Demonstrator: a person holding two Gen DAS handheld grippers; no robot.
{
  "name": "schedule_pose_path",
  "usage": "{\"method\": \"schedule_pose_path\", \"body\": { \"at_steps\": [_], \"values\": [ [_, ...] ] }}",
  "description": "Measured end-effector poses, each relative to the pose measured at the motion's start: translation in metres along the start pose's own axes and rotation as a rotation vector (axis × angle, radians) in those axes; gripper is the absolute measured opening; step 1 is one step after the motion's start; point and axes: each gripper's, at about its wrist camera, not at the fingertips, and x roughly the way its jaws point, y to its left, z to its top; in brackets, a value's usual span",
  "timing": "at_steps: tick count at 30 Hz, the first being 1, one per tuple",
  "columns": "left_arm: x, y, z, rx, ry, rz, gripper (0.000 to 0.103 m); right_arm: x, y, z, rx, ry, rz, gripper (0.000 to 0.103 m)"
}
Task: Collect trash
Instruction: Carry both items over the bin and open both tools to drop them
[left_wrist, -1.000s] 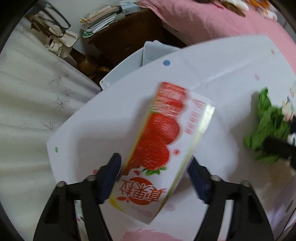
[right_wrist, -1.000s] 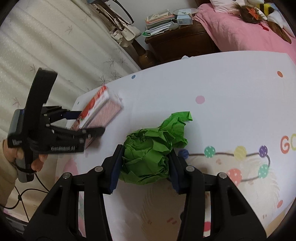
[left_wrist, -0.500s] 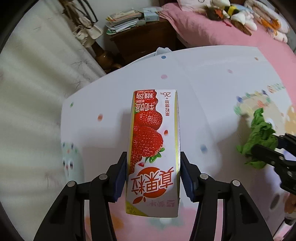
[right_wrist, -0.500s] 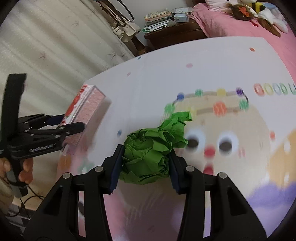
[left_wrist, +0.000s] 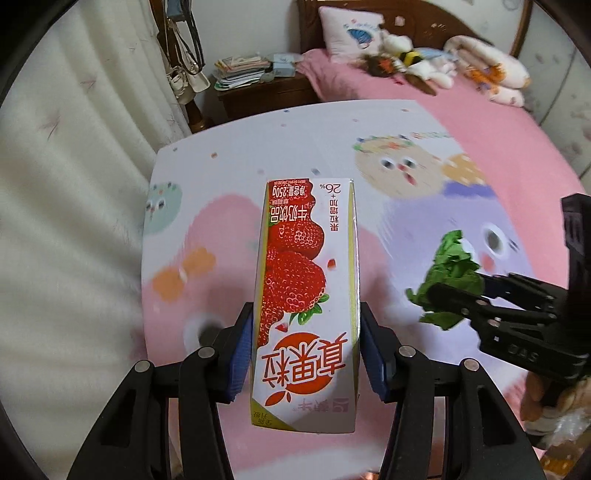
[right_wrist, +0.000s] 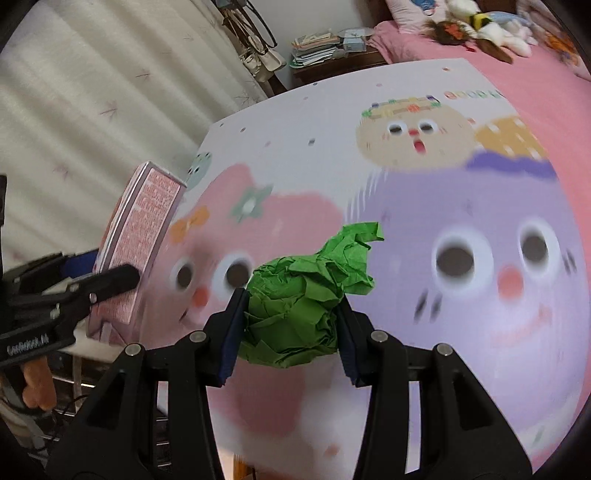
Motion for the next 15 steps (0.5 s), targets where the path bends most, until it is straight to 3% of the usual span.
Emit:
{"method": "schedule_pose_path", "body": {
  "at_steps": [7,15],
  "values": [
    [-0.058,-0.011,-0.136,0.069,-0.019,-0.077,0.052,-0.057,0.04,-0.116,0.053,-0.025,-0.067,0.042],
    [-0.063,-0.029,-0.234,0.108,0.041,-0.128,0.052,-0.07,0.044,-0.205,0.072,0.047,-0.13,0.042]
  ]
}}
